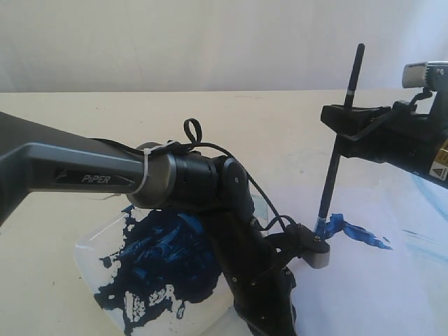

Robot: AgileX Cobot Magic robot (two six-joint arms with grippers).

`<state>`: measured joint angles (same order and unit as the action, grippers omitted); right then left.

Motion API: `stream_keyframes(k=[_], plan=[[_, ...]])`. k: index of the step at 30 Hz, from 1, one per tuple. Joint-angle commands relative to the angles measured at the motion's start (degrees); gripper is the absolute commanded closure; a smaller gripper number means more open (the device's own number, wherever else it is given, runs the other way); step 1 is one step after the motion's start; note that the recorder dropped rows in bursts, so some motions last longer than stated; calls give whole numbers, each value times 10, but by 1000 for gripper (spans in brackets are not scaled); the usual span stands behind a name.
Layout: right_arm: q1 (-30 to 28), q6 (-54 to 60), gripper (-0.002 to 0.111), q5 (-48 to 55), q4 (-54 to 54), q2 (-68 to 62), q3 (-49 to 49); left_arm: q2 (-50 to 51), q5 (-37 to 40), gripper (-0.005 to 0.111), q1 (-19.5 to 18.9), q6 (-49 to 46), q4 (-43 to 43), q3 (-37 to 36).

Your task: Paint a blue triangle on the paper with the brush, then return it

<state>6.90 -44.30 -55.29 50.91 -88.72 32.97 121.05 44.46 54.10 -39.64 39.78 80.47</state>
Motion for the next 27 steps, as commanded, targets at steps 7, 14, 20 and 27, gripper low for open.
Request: stream_keyframes(k=[7,14,20,27], plan=[[-1,22,108,28,-6,-3,-3,2,16,107,3,-2,0,-4],[-1,36,108,59,-21,11,-3,2,16,107,3,-2,0,-4],[-1,54,108,91,-33,30,-3,2,16,107,3,-2,0,-4],[-4,90,108,151,-87,52,-3,2,16,107,3,-2,0,-4]])
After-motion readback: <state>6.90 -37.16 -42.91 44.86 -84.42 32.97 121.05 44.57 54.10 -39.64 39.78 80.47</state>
